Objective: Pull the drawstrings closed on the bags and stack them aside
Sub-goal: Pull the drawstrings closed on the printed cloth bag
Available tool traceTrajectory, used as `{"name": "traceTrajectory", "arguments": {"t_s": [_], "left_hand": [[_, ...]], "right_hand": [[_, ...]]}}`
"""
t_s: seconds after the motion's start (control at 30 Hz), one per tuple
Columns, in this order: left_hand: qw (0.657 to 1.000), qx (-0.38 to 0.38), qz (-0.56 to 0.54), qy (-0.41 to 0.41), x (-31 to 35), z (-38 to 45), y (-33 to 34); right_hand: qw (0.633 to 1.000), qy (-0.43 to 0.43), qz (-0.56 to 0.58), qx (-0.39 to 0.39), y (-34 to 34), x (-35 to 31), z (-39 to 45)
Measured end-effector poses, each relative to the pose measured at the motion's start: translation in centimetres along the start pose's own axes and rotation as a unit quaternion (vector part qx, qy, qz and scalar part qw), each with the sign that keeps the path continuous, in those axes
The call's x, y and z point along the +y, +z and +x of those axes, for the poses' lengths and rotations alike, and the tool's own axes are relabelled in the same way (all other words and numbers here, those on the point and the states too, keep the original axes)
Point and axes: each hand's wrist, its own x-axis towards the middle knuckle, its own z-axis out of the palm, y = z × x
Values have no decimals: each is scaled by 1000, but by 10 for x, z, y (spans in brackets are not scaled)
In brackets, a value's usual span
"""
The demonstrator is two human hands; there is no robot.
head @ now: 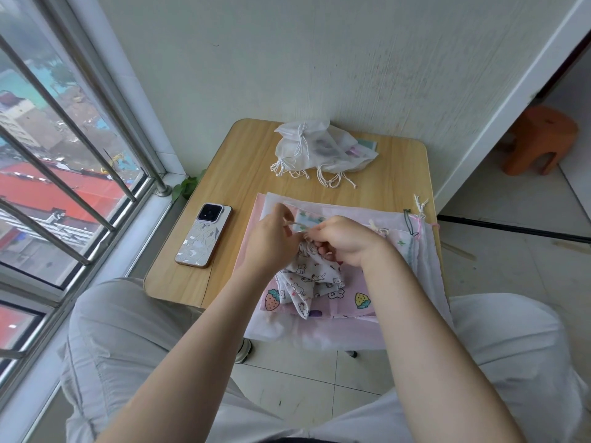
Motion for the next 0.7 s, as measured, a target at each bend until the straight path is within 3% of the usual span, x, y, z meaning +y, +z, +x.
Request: {"name": "traceTrajectory", "arguments": {"t_s": [0.13,0.27,0.47,0.57,0.7], "left_hand": [[996,11,-79,-39,-1,-7,4],[991,-28,-122,-50,-1,-9,6],[995,-23,-92,-39,-8,-3,10],[997,-5,-69,-34,-9,1,6],[978,-40,-187,-84,1,5,-6]], "right_hand": [[996,39,69,-32,-1,2,1],[993,34,106,-25,0,4,3],[989,23,142,-17,0,8,4],[986,4,166,16,-2,8,3],[983,-38,139,112,-2,9,4]]}}
